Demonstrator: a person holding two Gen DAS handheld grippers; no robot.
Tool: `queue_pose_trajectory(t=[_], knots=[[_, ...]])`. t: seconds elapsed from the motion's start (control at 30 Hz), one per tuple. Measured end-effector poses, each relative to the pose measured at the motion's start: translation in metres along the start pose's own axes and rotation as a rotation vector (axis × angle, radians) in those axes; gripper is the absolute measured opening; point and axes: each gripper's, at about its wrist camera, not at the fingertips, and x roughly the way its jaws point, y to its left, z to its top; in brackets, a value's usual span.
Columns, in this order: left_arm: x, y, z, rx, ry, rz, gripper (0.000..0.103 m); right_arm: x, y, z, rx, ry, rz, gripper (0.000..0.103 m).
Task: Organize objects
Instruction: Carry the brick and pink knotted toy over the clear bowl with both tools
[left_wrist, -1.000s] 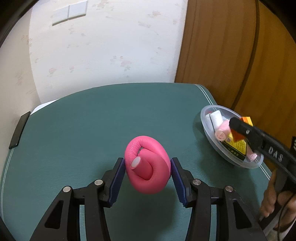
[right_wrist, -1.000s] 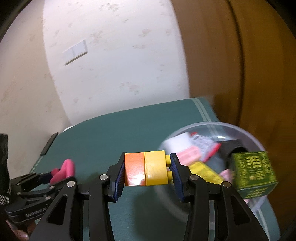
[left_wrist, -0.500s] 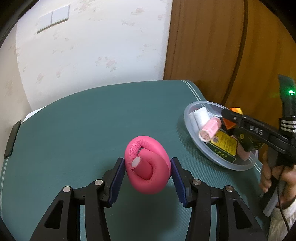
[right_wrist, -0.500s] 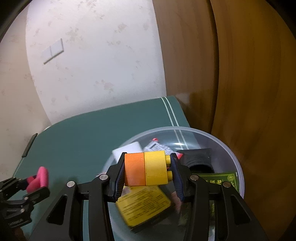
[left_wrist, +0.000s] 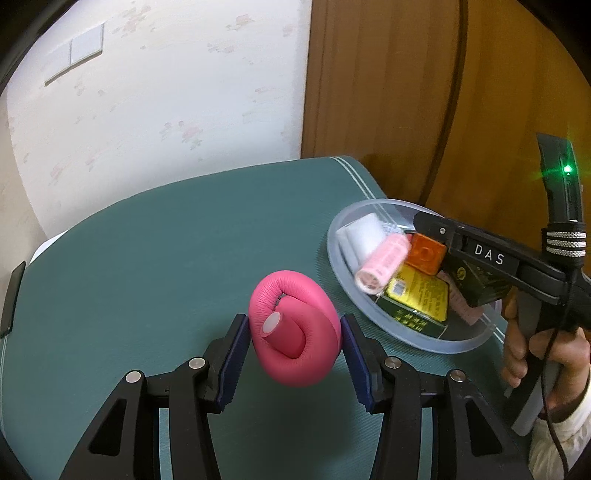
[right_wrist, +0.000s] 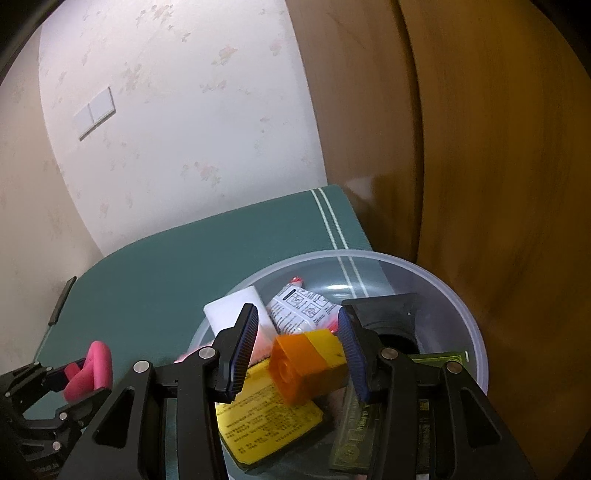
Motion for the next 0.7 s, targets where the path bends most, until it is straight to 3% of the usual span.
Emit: queue_pose_trajectory(t=[0.7], knots=[[0.025, -0.070, 0.025, 0.123, 0.015, -0.137, 0.053, -0.037, -0.038, 0.001, 0.128, -0.101, -0.055, 0.047]])
